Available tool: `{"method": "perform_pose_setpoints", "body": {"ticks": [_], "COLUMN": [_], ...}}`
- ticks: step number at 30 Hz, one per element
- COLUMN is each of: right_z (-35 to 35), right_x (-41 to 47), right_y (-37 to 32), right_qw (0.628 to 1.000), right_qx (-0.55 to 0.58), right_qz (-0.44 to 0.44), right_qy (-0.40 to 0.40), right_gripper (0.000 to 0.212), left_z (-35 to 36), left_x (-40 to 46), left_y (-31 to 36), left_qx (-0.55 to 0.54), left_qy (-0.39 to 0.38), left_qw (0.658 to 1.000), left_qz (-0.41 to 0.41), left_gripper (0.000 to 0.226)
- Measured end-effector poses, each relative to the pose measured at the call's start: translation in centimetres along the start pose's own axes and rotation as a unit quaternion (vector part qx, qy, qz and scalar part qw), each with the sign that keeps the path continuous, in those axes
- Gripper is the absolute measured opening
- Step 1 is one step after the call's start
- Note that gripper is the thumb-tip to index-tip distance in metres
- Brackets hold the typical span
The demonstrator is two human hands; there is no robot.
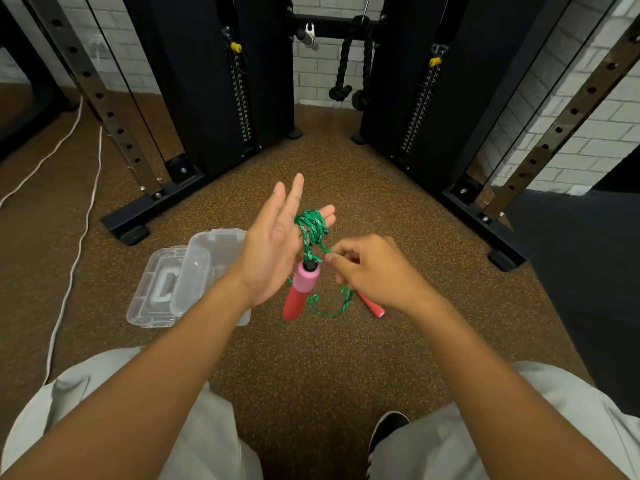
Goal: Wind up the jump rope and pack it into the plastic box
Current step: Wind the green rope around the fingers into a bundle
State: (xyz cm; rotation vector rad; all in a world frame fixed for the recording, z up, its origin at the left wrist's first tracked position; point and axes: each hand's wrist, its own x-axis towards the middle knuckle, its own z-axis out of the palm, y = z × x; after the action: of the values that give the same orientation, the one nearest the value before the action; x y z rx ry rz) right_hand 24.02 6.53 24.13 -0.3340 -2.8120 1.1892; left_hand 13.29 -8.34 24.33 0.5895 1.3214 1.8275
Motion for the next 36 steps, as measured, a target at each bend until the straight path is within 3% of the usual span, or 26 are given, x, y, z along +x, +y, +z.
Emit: {"method": "perform_pose_setpoints", "body": {"ticks": [6, 10, 13, 18, 23, 26, 29, 34, 36], "right_z": [-1.1, -2.3, -2.8, -2.8, -2.4, -1.7, -0.9, 0.3, 0.6], "right_x": [-0.3, -0.5, -0.6, -0.3, 0.1, 0.3, 0.6, 0.9, 0.8], "right_y": [-0.6, -0.3, -0.4, 0.4, 1.0, 1.1, 0.9, 0.9, 0.8], "right_qw": [0.999, 0.998, 0.998, 0.997, 0.996, 0.991, 0.974, 0.975, 0.976], "right_qx": [0.028, 0.045, 0.032, 0.0, 0.039, 0.092, 0.187, 0.185, 0.179], "right_qz": [-0.036, -0.036, -0.052, -0.062, -0.059, -0.04, -0.02, -0.032, -0.034], "right_qy": [0.021, 0.025, 0.016, 0.043, 0.053, 0.086, 0.123, 0.115, 0.12], "right_gripper": [0.019, 0.013, 0.012, 0.009, 0.01, 0.016, 0.021, 0.008, 0.016], "left_z": [0.4, -0.2, -0.2, 0.6, 0.1, -0.1, -0.4, -0.5, -0.4], "left_x": [0.0, -0.2, -0.1, -0.5, -0.6, -0.8, -0.9, -1.0, -1.1], "left_y": [0.0, -0.6, -0.6, -0.1, 0.6, 1.2, 1.5, 1.4, 1.6], "left_qx": [0.172, 0.295, 0.301, 0.219, 0.126, 0.052, -0.041, -0.148, -0.182], "left_qy": [0.025, -0.003, 0.0, -0.038, -0.028, -0.018, -0.007, 0.003, 0.004], "left_qw": [0.985, 0.955, 0.953, 0.973, 0.991, 0.998, 0.999, 0.989, 0.983], "left_qz": [0.006, 0.008, -0.007, -0.059, -0.035, -0.025, -0.025, -0.016, -0.007], "left_gripper": [0.055, 0.075, 0.077, 0.08, 0.057, 0.058, 0.057, 0.062, 0.067]}}
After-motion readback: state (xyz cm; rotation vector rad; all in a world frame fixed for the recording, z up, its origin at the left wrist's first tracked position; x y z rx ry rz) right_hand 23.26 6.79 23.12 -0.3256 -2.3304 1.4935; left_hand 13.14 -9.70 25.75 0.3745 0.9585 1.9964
